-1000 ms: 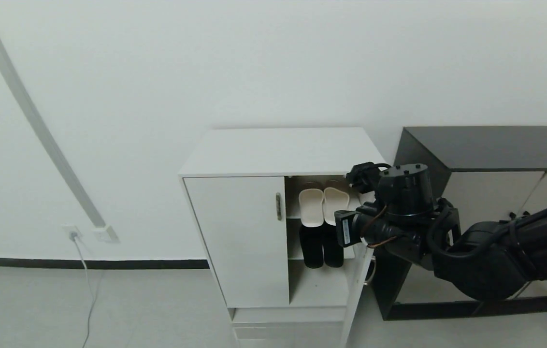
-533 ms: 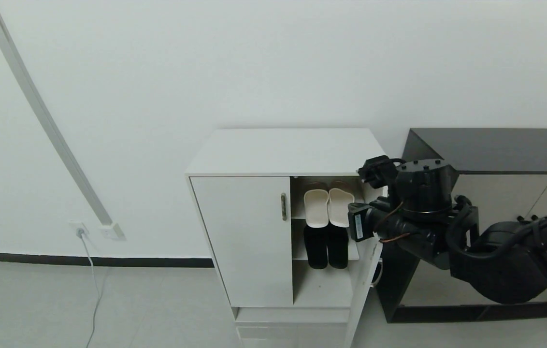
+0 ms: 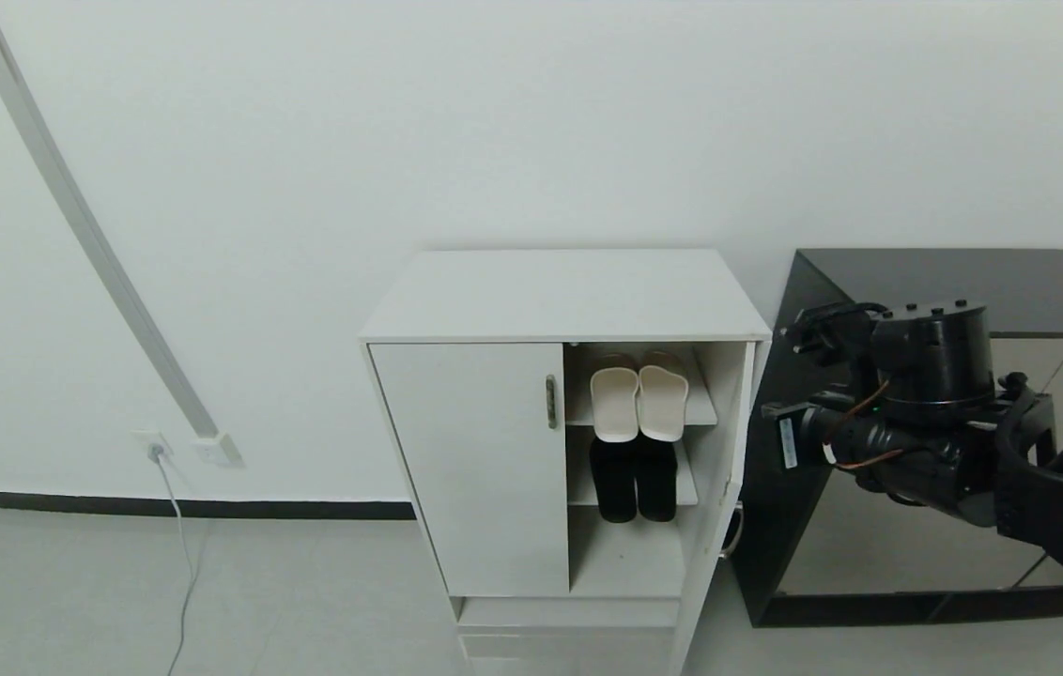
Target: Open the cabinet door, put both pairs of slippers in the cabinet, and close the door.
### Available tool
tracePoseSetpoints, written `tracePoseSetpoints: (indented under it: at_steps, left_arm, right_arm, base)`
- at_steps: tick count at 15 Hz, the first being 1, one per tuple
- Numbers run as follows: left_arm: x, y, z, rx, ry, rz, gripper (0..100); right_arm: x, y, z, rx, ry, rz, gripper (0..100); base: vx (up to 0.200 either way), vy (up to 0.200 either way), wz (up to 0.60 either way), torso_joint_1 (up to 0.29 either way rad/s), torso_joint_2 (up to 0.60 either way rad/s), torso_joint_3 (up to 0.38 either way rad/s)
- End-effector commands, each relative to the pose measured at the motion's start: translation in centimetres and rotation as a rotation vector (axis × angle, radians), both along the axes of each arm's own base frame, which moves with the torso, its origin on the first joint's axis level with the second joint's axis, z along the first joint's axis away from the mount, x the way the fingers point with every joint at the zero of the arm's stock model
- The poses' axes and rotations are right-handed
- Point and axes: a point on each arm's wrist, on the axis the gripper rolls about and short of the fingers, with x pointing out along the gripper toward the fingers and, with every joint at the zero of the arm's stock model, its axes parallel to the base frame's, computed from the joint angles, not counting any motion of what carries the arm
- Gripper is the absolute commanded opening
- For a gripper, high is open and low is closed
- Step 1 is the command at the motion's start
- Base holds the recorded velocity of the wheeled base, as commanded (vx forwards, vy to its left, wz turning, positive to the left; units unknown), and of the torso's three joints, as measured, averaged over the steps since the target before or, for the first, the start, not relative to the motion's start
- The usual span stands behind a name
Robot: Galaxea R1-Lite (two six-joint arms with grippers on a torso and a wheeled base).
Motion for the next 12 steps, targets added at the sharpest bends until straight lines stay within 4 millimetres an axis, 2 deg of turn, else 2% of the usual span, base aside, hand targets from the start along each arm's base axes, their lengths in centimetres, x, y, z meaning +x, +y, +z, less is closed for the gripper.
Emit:
tracePoseSetpoints:
  at_steps: [1,4,8,12]
  left_arm:
    - [0.0,0.0,0.0,-0.001,0.002,0.001,0]
    - [0.0,0.0,0.0,-0.002,0.001,0.002,0]
    - [0.0,0.0,0.0,-0.004,0.001,0.002,0]
    - [0.0,0.0,0.0,-0.004,0.001,0.002,0]
  right_arm:
    - [-0.8,-0.8,0.1,-0.002,0.003,-0.009,0]
    - [-1.3,-1.1,-1.4,-0.031,0.052,-0.009,0]
    - [-0.6,-0.6,-3.8,-0.078,0.135,-0.004,0]
    - [1.4,0.8,-5.7,-0.089,0.165,0.005,0]
  base:
    - [0.2,0.0,0.0,0.002,0.0,0.002]
    - [0.2,0.0,0.0,-0.004,0.0,0.007]
    - [0.0,0.0,0.0,0.0,0.0,0.0]
    - [0.0,0.0,0.0,0.0,0.0,0.0]
